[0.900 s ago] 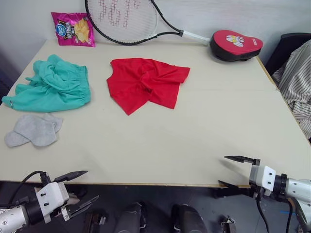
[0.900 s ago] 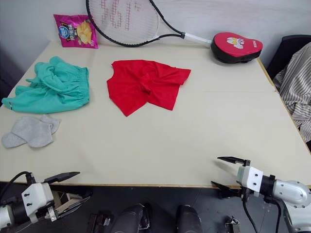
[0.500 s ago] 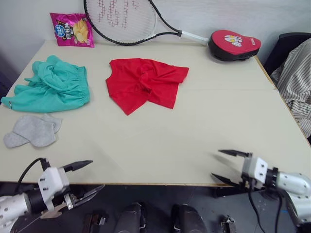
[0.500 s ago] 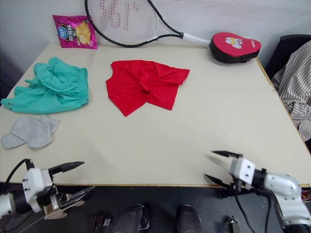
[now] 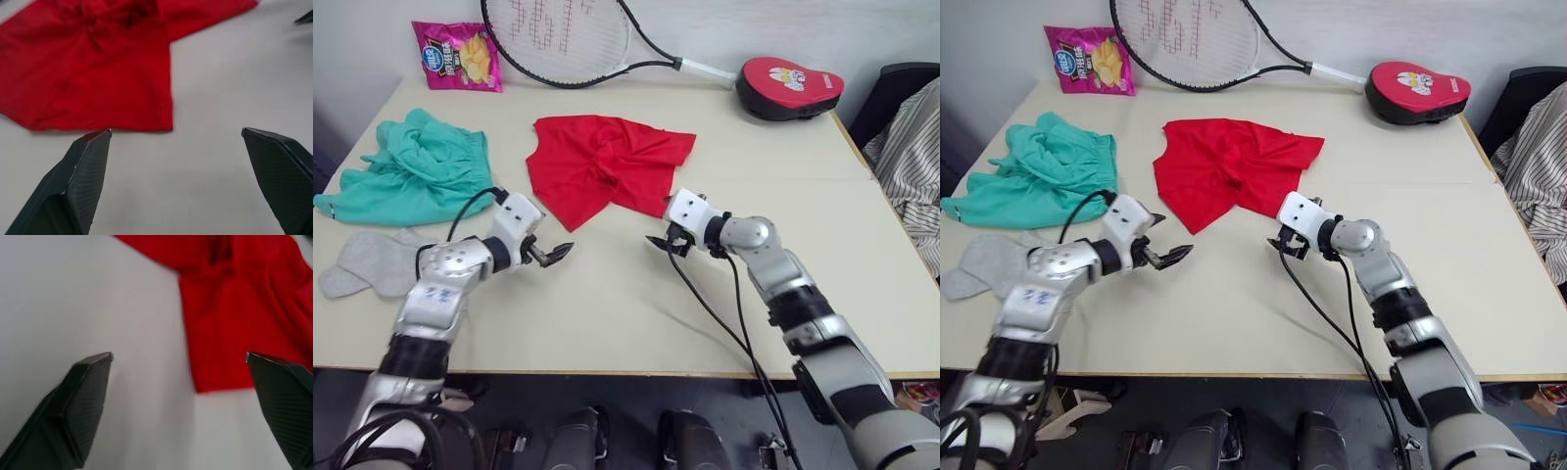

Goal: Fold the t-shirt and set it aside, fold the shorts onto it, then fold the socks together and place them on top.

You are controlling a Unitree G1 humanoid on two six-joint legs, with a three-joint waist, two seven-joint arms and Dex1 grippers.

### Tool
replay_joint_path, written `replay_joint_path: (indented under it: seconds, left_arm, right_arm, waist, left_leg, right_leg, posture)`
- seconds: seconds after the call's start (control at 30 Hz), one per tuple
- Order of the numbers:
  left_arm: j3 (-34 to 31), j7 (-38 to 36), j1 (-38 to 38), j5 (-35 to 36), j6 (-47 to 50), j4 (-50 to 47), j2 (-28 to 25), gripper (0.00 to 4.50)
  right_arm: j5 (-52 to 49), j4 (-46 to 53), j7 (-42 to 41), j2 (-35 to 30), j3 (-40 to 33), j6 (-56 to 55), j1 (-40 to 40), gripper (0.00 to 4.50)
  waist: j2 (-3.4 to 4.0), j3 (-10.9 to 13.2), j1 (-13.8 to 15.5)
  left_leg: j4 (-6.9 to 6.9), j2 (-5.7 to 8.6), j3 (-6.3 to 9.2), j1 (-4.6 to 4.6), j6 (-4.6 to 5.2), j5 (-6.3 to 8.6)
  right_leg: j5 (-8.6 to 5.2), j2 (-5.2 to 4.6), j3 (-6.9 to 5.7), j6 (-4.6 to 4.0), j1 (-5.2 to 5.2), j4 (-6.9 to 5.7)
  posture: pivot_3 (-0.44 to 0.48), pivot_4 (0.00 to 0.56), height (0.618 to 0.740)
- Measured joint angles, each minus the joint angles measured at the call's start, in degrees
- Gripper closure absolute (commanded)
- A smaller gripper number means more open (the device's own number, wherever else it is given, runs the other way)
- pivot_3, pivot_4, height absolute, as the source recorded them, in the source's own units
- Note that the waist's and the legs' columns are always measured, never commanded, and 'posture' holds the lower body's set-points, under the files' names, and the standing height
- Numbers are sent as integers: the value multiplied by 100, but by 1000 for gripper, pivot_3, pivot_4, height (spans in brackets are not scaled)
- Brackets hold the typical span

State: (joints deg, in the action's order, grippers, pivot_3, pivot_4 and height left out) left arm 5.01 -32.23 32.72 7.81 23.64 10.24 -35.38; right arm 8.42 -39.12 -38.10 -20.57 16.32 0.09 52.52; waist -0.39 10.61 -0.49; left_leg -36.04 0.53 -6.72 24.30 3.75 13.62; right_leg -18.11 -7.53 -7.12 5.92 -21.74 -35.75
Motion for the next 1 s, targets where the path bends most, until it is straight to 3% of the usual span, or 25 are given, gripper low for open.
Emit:
replay_joint_path:
  seconds: [0.27, 0.37, 0.57, 0.73, 0.8, 1.0]
  left_arm:
    - [211, 166, 1288, -549, -676, 2303, 621, 0]
    - [180, 103, 1725, -568, -880, 3180, 794, 580]
    - [132, 118, 2420, -636, -1325, 4643, 941, 2418]
    - [34, -24, 2533, -640, -1437, 4995, 951, 4010]
    - [-33, -53, 2529, -640, -1466, 5067, 937, 4481]
    - [-207, -382, 2313, -633, -1618, 4958, 708, 4481]
  right_arm:
    - [95, -2486, 607, 614, -336, -239, 1264, 51]
    - [95, -3025, 616, 716, -448, -265, 1519, 614]
    - [290, -3540, 585, 942, -435, -552, 1751, 2752]
    - [314, -3704, 487, 1019, -589, -331, 1843, 4483]
    - [280, -3708, 449, 1034, -704, -204, 1854, 4500]
    - [110, -3709, 266, 1032, -1039, 29, 1853, 4500]
  waist:
    - [0, -1, -132]
    - [-2, -3, -129]
    - [-5, -5, -168]
    - [-5, -6, -254]
    - [-5, -6, -272]
    - [-5, -7, -337]
  left_leg:
    - [-6, -16, -4, -18, -12, -13]
    - [-12, -17, -2, -26, -13, -18]
    - [-3, -18, -11, -47, -19, -16]
    - [3, -22, -16, -61, -25, -14]
    - [4, -23, -19, -69, -28, -12]
    - [16, -36, -31, -93, -49, 3]
  right_leg:
    - [0, 2, -9, 0, 13, -11]
    - [0, -3, 5, 0, 20, -24]
    - [1, -12, 47, -1, 20, -38]
    - [0, -12, 58, -1, 21, -49]
    - [0, -14, 63, -1, 22, -58]
    - [0, -13, 67, -3, 19, -76]
  posture:
    - [0, 150, 740]
    - [0, 150, 740]
    - [0, 150, 740]
    - [0, 150, 740]
    - [0, 150, 740]
    - [0, 150, 740]
